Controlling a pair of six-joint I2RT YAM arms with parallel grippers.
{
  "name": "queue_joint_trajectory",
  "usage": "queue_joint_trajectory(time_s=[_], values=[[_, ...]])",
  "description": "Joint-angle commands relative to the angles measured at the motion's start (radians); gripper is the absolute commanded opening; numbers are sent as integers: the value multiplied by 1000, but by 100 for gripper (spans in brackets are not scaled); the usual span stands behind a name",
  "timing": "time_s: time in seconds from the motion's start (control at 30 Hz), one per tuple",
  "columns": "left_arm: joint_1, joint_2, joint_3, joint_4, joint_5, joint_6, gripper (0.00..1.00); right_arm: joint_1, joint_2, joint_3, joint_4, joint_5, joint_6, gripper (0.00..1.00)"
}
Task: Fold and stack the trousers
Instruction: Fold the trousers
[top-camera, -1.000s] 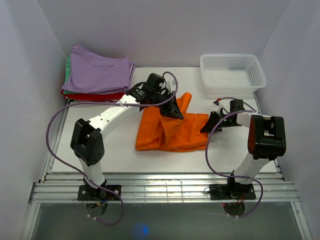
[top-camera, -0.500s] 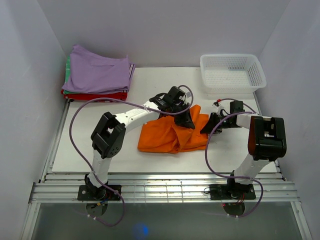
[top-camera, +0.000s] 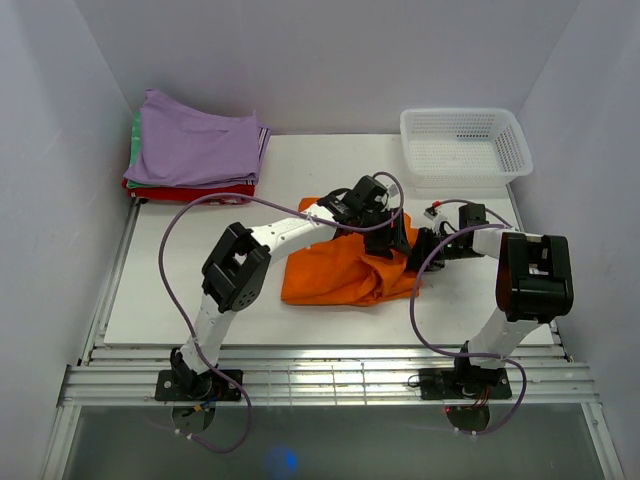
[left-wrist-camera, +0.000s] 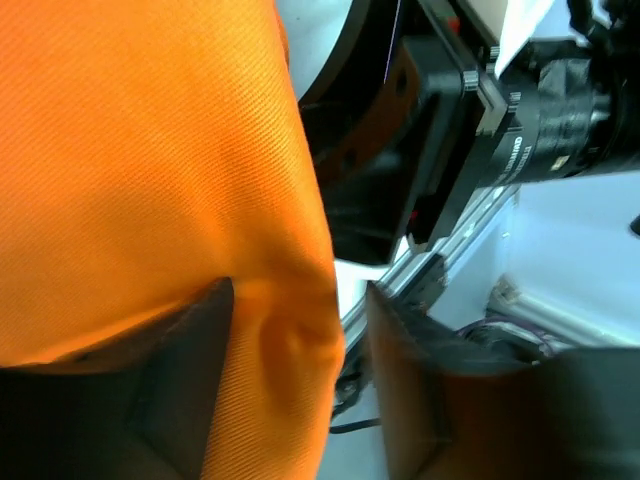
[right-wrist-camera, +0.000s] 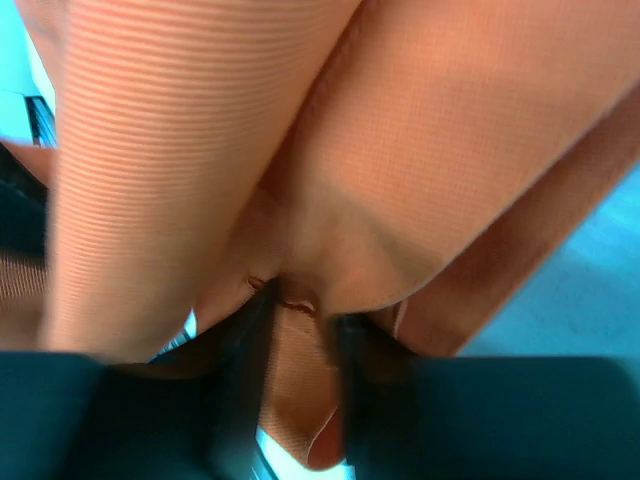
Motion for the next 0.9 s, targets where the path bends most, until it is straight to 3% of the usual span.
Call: queue_joint_trajectory(time_s=[0.0,0.07,0.1,0.2,0.3,0.37,0.53,0.87], values=[[1,-52,52,35,-18,62,69,-29,-49,56,-147,28,-104,42],[12,-104,22,16,-20,156,86,-110,-70,125,-289,79,-226,48],[18,-170,3,10,-23,185,96,-141,-75,153,-337,97,-271,56],[59,-322,-81,7,5,305,98,-262,-73,292,-524,165,-444,64],[154,-429,-199,5,46,353,98,-304,-75,421,-648,173,-521,65],[249,-503,-259,-5,95,386,98,-271,-92,476,-689,112,-517,68],[427,-572,-415,-120,51,438,96,-85,-105,463,-666,142,-346,72],[510,-691,-737,-82,5,469,95,105,-27,382,-549,240,-166,82]])
